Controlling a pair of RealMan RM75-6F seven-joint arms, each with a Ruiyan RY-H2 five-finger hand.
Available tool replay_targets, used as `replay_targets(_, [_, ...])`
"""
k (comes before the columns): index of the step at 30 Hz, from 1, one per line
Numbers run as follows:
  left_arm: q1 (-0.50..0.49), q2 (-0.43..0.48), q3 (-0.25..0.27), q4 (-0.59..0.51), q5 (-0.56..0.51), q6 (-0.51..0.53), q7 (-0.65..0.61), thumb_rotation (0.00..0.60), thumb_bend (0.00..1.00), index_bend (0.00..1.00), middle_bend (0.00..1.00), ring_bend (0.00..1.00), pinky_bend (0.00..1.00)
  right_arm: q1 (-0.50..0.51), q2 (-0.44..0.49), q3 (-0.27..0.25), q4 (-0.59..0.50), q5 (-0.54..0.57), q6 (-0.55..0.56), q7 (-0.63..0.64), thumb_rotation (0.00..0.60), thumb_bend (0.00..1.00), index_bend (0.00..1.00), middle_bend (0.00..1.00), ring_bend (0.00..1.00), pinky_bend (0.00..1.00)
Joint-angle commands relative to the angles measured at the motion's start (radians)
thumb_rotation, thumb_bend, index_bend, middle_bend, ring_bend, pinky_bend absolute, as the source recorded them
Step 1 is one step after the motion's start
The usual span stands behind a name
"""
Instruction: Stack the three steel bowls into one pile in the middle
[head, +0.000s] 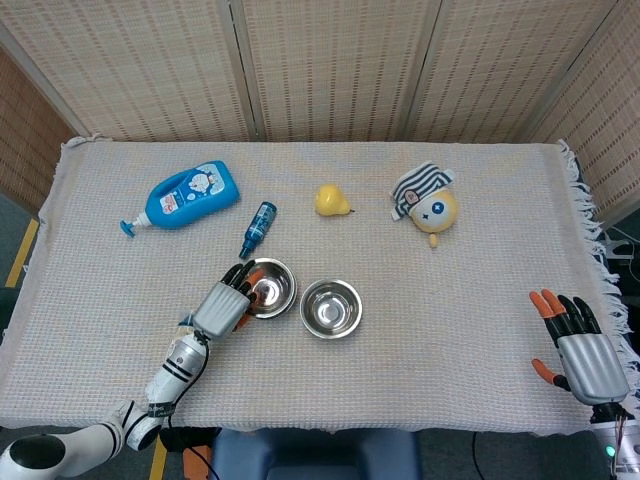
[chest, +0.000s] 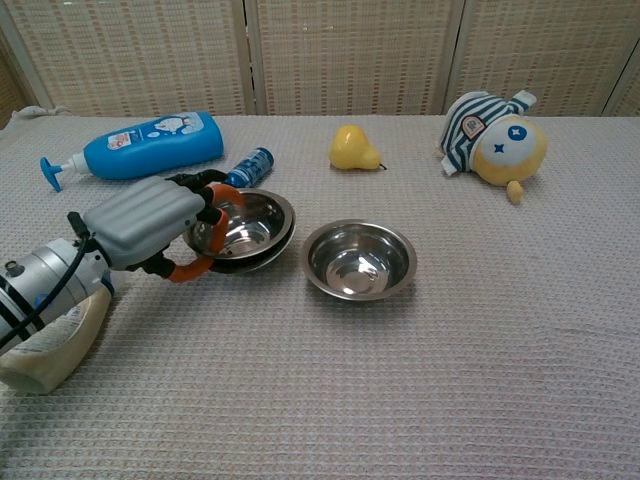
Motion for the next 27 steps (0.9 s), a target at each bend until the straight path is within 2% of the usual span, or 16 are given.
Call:
replay_targets(1, [0.015, 0.044, 0.01, -0.083, -0.008, -0.008, -0.011, 0.6, 0.46, 0.22, 0.06, 0.0, 0.16, 0.002, -0.003, -0.001, 0.002, -0.001, -0.005, -0.002, 0.6, 0.13, 0.0, 0.0, 0.0, 0.0])
replay_targets(6, [0.037, 0.116, 0.019, -0.224, -0.001, 0.012, -0.031, 0.6, 0.41, 0.13, 0.04, 0.0, 0.15, 0.013, -0.013, -0.012, 0.003, -0.03, -0.014, -0.011, 0.6, 0.13, 0.0, 0.0, 0.0, 0.0])
replay_targets(15, [0.072, 0.221, 0.021, -0.389, -0.002, 0.038, 0.052, 0.6, 0.4, 0.11, 0.03, 0.0, 0.15, 0.064, -0.041, -0.04, -0.01, -0.092, -0.085, -0.008, 0.6, 0.12, 0.0, 0.0, 0.0, 0.0])
replay_targets(21, [0.134, 0.292, 0.029, -0.44, -0.009, 0.107, 0.09, 0.6, 0.4, 0.11, 0.03, 0.0, 0.15, 0.161, -0.099, -0.017, -0.001, -0.106, -0.202, -0.013, 0.6, 0.13, 0.0, 0.0, 0.0, 0.0])
replay_targets(25, [0.175, 0.338, 0.032, -0.44, -0.021, 0.14, 0.079, 0.6, 0.4, 0.11, 0.03, 0.0, 0.15, 0.251, -0.189, 0.006, 0.075, -0.141, -0.268, 0.048, 0.6, 0.13, 0.01, 0.0, 0.0, 0.0])
replay_targets(27, [0.186, 0.355, 0.026, -0.438, -0.028, 0.15, 0.082, 0.6, 0.4, 0.11, 0.03, 0.0, 0.15, 0.285, -0.235, 0.015, 0.121, -0.155, -0.283, 0.077, 0.6, 0.14, 0.06, 0.0, 0.0, 0.0])
